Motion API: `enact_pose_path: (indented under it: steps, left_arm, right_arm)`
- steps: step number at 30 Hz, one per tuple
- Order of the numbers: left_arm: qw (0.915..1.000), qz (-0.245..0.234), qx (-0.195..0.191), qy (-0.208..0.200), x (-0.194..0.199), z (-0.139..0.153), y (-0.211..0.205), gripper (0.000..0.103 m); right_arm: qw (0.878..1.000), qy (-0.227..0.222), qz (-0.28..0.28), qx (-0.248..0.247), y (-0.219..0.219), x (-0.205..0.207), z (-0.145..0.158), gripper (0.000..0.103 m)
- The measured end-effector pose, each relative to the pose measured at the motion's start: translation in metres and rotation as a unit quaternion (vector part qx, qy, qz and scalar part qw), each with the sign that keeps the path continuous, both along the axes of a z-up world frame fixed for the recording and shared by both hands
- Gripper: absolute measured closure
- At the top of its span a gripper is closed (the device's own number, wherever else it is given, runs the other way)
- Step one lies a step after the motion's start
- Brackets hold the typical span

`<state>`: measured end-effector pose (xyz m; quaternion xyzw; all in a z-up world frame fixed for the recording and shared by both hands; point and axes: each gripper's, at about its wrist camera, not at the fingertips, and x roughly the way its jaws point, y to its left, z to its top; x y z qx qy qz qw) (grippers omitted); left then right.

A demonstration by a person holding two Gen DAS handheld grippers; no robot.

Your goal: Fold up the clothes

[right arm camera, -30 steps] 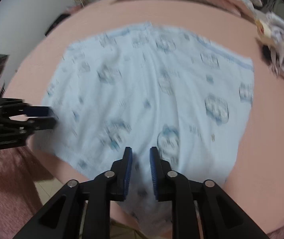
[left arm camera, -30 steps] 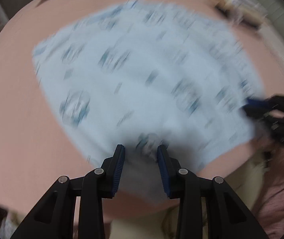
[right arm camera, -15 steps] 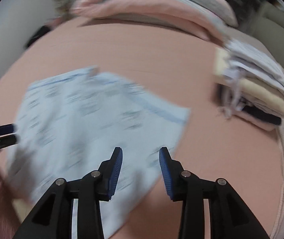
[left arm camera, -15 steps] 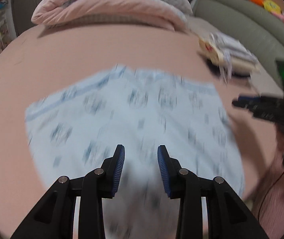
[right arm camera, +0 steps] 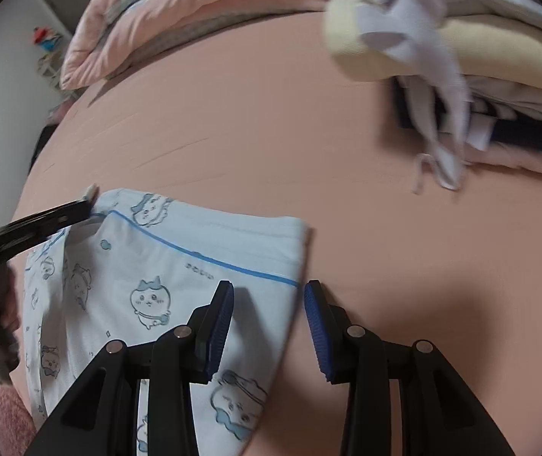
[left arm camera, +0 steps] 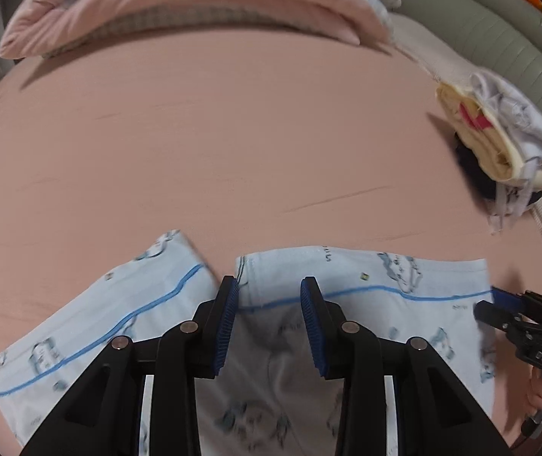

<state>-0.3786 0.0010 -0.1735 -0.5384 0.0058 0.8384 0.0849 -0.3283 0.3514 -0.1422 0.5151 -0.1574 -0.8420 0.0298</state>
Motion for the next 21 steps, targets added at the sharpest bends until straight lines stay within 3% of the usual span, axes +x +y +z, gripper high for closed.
enact_pose_path:
  steps: [3,5,6,7,9,15,18,21]
  left_arm:
    - [0.9999,-0.002,-0.011,0.001,-0.004,-0.007,0.005,0.075]
    - [0.9999,-0.014,-0.003,0.008,-0.002,-0.004,0.011,0.094]
    - [0.9997,-0.019,-0.003,0.013,0.001,-0.001,0.014,0.095]
    - [0.9994,-0.028,-0.001,0.02,0.005,0.003,0.017,0.095]
    - [0.9982,-0.046,0.009,0.037,0.012,0.014,0.022,0.095]
    - [0.9915,-0.057,0.057,0.103,0.017,0.058,0.019,0.095]
    - [0.99,-0.063,0.081,0.098,0.004,0.05,0.017,0.095]
    - [0.9936,-0.071,0.068,0.057,-0.015,0.012,0.021,0.092]
  right_arm:
    - [1.0,0.02,0.007,-0.005,-0.002,-0.003,-0.003,0.066]
    - [0.999,0.029,0.009,-0.017,-0.002,-0.003,-0.003,0.076]
    - [0.999,0.03,0.012,-0.03,-0.003,-0.002,-0.003,0.093]
    - [0.998,0.03,0.017,-0.048,-0.004,0.0,-0.003,0.098]
    - [0.997,0.033,0.025,-0.065,-0.009,0.003,-0.001,0.098]
    - [0.993,0.117,0.011,0.025,-0.012,0.027,0.065,0.099]
    - [0.988,0.144,0.0,0.058,-0.006,0.043,0.089,0.099]
    - [0.992,0.11,-0.008,0.057,0.002,0.034,0.068,0.098]
